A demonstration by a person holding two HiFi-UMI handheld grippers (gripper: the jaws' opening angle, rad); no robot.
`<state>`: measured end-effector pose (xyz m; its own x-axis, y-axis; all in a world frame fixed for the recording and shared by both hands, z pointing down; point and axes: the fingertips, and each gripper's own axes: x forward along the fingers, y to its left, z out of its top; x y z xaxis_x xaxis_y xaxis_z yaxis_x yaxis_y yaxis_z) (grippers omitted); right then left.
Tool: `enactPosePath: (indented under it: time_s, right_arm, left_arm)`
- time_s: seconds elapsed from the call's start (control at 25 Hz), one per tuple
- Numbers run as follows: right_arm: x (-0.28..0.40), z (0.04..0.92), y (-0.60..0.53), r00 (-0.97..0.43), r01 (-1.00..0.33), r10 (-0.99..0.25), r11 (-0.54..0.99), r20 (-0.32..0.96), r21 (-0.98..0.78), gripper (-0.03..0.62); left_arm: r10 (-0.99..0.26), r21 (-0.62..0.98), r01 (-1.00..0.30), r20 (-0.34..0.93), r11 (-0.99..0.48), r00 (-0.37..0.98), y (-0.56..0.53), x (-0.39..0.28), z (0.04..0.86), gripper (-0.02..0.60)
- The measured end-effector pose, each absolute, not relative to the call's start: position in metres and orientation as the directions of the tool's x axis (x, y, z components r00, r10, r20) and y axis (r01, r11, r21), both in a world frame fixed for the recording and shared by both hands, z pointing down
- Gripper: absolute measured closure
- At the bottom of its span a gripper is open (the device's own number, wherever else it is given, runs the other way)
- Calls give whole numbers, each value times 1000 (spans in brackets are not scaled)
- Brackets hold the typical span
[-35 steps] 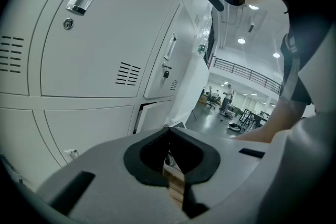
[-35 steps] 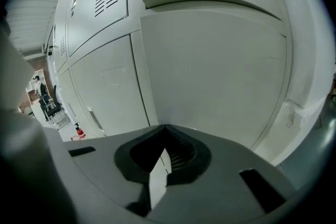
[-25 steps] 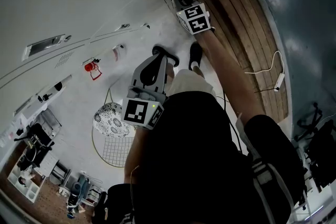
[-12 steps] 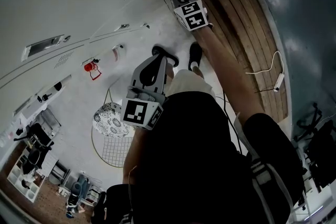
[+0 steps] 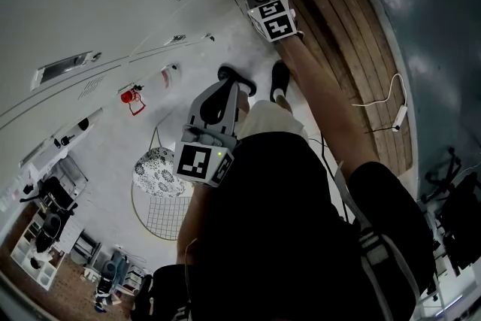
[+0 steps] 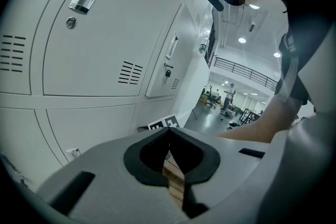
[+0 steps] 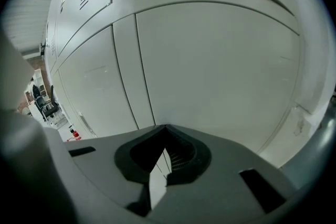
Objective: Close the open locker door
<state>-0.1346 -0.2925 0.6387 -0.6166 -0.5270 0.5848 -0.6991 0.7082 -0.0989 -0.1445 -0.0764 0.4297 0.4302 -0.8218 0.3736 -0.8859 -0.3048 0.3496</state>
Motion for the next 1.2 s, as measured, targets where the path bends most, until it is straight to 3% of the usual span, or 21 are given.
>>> enactPosePath:
  time_s: [0.76, 1.2]
  right_arm:
    - [-131, 630, -291, -634, -681, -520, 727, 572, -94, 594]
    - [-92, 603, -272, -657, -655, -520, 753, 546, -70, 594]
  left_arm:
    - [-837, 336, -900, 374, -279, 399, -75, -133, 424, 563]
    - [-853, 337, -903, 355, -266, 384, -68, -93, 418, 563]
